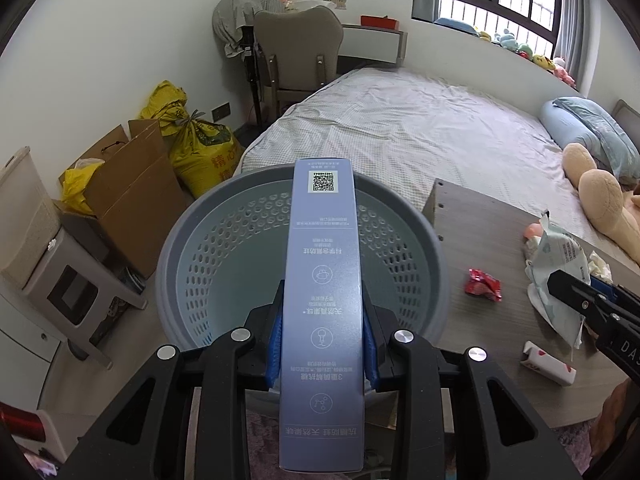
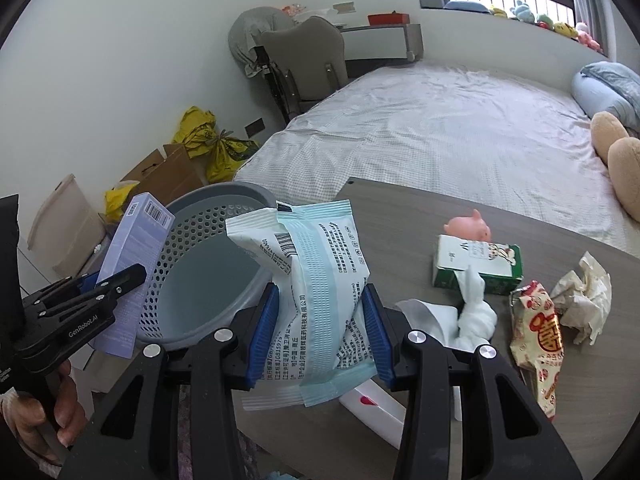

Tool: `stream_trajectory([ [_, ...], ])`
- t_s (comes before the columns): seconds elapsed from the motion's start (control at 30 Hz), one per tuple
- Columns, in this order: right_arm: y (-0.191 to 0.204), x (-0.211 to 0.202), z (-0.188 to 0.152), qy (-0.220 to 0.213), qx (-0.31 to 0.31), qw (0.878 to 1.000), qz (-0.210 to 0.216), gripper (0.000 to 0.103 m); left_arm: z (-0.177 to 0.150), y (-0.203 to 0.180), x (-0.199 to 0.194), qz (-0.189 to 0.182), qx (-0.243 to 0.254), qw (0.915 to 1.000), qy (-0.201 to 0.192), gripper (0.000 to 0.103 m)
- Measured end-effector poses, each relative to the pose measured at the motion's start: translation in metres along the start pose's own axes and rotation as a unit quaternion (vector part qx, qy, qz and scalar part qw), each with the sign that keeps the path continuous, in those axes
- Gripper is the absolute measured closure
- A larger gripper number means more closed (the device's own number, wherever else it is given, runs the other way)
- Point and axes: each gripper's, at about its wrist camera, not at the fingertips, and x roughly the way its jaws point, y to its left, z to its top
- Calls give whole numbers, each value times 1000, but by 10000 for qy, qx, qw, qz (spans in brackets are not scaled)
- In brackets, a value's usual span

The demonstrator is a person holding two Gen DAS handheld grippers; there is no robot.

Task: Collect trash
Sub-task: 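Carry both held items over the grey basket and open both grippers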

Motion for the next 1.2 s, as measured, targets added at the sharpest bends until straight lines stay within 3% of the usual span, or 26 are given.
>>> stream_trajectory([
  [0.7,75,70,34,340,-620,9961,532,61,9,48,37,138,-340,9990,259,72],
  [1.03,89,86,39,455,-700,9946,610,61,16,59,45,118,-455,9987,219,72],
  [1.2,90,87,38,444,-728,9948,551,57,18,61,43,179,-486,9986,122,56],
])
